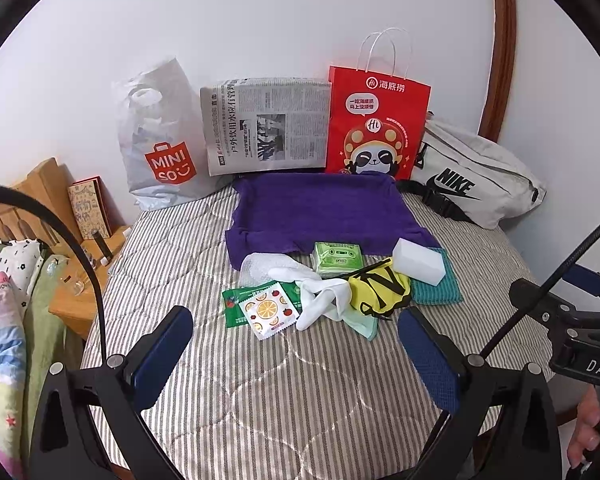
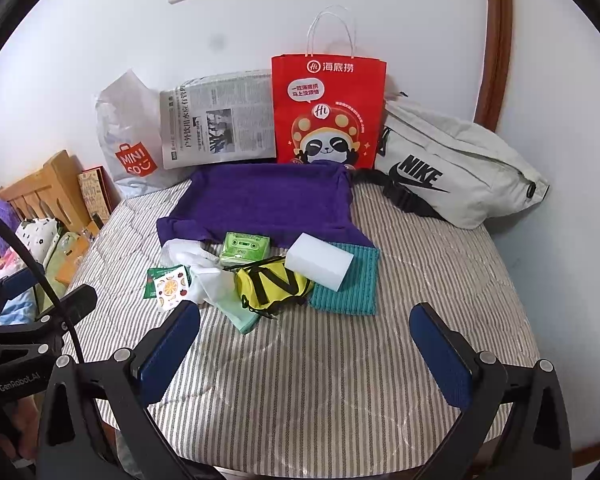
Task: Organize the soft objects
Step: 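Reach the left tool to the orange-print sachet and grasp it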
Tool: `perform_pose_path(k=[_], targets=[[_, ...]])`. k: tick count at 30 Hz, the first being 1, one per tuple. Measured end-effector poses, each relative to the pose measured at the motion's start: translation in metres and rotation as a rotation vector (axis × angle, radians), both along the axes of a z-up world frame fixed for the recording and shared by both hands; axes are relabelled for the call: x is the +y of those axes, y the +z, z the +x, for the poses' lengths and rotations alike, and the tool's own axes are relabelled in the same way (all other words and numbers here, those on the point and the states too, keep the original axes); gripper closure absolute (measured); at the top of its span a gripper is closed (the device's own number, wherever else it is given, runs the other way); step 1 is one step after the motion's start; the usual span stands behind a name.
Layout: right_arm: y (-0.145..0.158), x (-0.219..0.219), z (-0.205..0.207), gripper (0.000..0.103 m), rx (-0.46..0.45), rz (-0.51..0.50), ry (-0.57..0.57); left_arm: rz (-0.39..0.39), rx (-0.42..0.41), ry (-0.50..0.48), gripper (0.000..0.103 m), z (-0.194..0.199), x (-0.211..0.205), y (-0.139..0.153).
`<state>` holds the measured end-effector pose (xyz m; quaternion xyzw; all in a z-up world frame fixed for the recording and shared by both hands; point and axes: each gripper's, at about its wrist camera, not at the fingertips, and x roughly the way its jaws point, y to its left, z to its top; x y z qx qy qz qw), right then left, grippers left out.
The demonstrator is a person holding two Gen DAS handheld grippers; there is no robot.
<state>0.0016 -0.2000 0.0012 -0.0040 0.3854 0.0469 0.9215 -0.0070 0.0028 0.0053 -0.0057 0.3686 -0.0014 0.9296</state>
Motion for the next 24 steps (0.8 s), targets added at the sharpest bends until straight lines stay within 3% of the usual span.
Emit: perform_pose_path(k=[6,18,24], targets=[[-0.019,-0.004,0.019,0.000,0.042,0.022,0.008,0.001,0.049,0.012,0.000,0.021,0.010,-0.017],[-0.070,-0.017,0.064,0.000,0.122,0.072,0.001,-0.012,0.166,0.025,0.000,0.081,0.038,-0.092],[-0.100,-0.014,0.086,0.000,0.174,0.089,0.019,-0.013,0.219,0.079,0.001,0.109,0.050,-0.135]])
